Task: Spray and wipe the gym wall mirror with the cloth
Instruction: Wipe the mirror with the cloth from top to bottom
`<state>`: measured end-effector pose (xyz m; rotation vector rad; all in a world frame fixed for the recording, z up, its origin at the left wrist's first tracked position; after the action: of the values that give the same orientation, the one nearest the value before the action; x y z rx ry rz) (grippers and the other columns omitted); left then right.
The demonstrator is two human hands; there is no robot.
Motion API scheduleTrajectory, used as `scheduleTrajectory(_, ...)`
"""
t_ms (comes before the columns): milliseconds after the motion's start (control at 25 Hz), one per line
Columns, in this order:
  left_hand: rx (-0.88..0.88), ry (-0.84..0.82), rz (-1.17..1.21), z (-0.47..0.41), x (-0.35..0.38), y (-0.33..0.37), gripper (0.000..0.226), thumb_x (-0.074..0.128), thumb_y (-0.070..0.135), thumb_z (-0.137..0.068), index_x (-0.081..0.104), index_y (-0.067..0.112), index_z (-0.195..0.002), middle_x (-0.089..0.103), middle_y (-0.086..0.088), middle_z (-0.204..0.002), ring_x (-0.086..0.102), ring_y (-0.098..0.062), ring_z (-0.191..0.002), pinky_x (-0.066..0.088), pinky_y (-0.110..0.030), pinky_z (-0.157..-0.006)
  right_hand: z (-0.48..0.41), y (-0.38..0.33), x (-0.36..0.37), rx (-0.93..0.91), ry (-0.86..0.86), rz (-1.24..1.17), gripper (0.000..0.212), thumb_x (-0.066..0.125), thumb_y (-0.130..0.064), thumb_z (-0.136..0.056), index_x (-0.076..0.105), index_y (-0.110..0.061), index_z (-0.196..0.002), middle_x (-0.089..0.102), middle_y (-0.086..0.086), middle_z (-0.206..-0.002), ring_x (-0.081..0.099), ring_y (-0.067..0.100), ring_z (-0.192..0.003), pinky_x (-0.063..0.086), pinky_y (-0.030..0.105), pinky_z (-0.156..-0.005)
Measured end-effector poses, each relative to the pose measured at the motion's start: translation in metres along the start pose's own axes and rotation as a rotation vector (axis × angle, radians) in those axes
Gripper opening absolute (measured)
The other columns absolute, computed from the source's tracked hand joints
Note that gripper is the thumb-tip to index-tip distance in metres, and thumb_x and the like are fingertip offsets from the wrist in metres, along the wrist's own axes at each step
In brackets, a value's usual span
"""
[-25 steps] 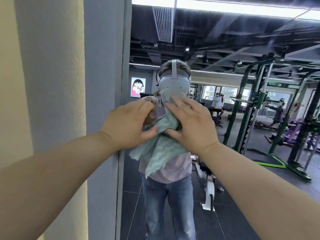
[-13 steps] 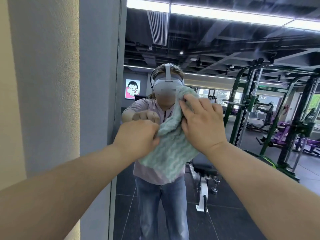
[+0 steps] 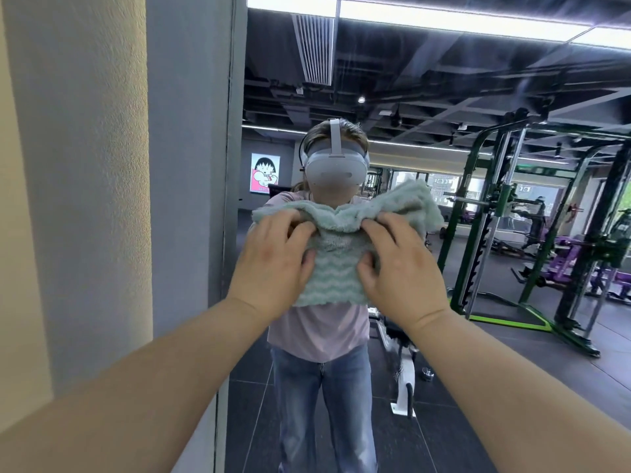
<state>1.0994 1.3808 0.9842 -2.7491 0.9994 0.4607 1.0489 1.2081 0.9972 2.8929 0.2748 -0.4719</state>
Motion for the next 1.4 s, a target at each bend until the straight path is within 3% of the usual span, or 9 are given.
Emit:
scheduleTrajectory(120,0.039,0.061,-0.09,0.009,0.016,0.003,0.04,0.051,0.014,-0.083,0.054,0.007,-0.122,0.051,-0.023,-0.127,0.045,-0.035,-0.104,0.05,-0.049,-0.085,-0.001,-0.002,0.001,0.107,0.063,0.002,0.041,0.054,-0.02,-0.08,0.065,-0.003,-0.116,0.061,0.013,-0.102,0.06,0.031,-0.079,0.054,0.043,-0.067)
scheduleTrajectory(280,-0.017,0.165,-0.187,-0.067,-0.005,-0.01,0.046,0.05,0.017,-0.088,0.053,0.002,-0.131,0.049,-0.025,-0.136,0.045,-0.038,-0.118,0.045,-0.049,-0.091,-0.077,0.0,-0.014,0.116,0.174,0.026,0.046,0.058,-0.013,-0.072,0.06,-0.005,-0.117,0.057,0.016,-0.107,0.053,0.033,-0.092,0.046,0.042,-0.082)
scheduleTrajectory(440,0.062,0.131,-0.214,-0.124,-0.013,-0.021,0.057,0.034,0.029,-0.098,0.029,0.005,-0.149,0.02,-0.021,-0.157,0.016,-0.038,-0.146,0.012,-0.048,-0.119,-0.121,0.015,-0.02,0.038,0.251,0.15,0.047,0.05,-0.018,-0.073,0.061,-0.005,-0.116,0.057,0.015,-0.123,0.051,0.035,-0.111,0.042,0.045,-0.099)
scheduleTrajectory(520,0.068,0.118,-0.247,-0.095,0.0,-0.022,0.061,0.032,0.035,-0.098,0.023,0.008,-0.152,0.014,-0.021,-0.159,0.01,-0.038,-0.147,0.005,-0.048,-0.119,-0.082,0.012,-0.003,0.075,0.238,0.138,0.05,0.049,-0.021,-0.077,0.059,-0.006,-0.123,0.054,0.013,-0.134,0.047,0.034,-0.123,0.039,0.047,-0.106)
scheduleTrajectory(760,0.101,0.014,-0.224,0.039,0.047,0.001,0.069,0.037,0.039,-0.091,0.02,0.007,-0.15,0.006,-0.023,-0.158,0.009,-0.04,-0.146,0.011,-0.055,-0.118,0.052,-0.015,0.029,0.142,0.14,0.099,0.045,0.046,-0.019,-0.08,0.053,-0.009,-0.123,0.054,0.014,-0.134,0.043,0.028,-0.128,0.036,0.048,-0.106)
scheduleTrajectory(920,-0.014,0.078,-0.103,-0.021,0.026,0.008,0.064,0.039,0.043,-0.089,0.03,0.001,-0.137,0.014,-0.032,-0.154,0.01,-0.042,-0.145,0.007,-0.052,-0.119,-0.013,-0.004,0.012,0.173,0.205,0.049,0.044,0.049,-0.032,-0.084,0.061,-0.005,-0.118,0.051,0.015,-0.14,0.04,0.029,-0.132,0.032,0.046,-0.11)
scheduleTrajectory(1040,-0.115,0.164,-0.08,-0.09,0.006,-0.001,0.069,0.037,0.042,-0.095,0.023,0.0,-0.148,0.008,-0.03,-0.156,0.006,-0.042,-0.146,0.003,-0.049,-0.119,-0.074,0.004,0.0,0.217,0.282,0.035,0.038,0.05,-0.04,-0.089,0.062,-0.01,-0.11,0.043,0.012,-0.148,0.038,0.03,-0.136,0.03,0.044,-0.109)
scheduleTrajectory(1200,-0.028,0.163,-0.197,-0.07,0.02,-0.003,0.072,0.037,0.039,-0.092,0.015,0.007,-0.153,0.009,-0.026,-0.158,0.006,-0.04,-0.147,0.0,-0.049,-0.119,-0.024,0.001,0.02,0.19,0.263,0.157,0.042,0.053,-0.041,-0.09,0.052,-0.021,-0.128,0.043,0.007,-0.149,0.039,0.024,-0.135,0.028,0.039,-0.109)
scheduleTrajectory(1400,0.182,0.014,-0.267,0.051,0.054,0.008,0.074,0.039,0.044,-0.09,0.017,0.01,-0.152,0.011,-0.021,-0.158,0.005,-0.036,-0.148,0.005,-0.05,-0.119,0.084,-0.014,0.036,0.165,0.076,0.138,0.042,0.052,-0.045,-0.086,0.05,-0.026,-0.124,0.037,0.0,-0.149,0.039,0.022,-0.128,0.031,0.041,-0.102)
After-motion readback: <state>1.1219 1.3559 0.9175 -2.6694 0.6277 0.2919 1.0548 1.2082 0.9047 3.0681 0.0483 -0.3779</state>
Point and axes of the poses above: each hand's wrist, its own z-axis away from the middle knuckle, its own x-axis out of the palm, y = z × x, the point moved 3 cm from there along -z, towards the middle knuckle
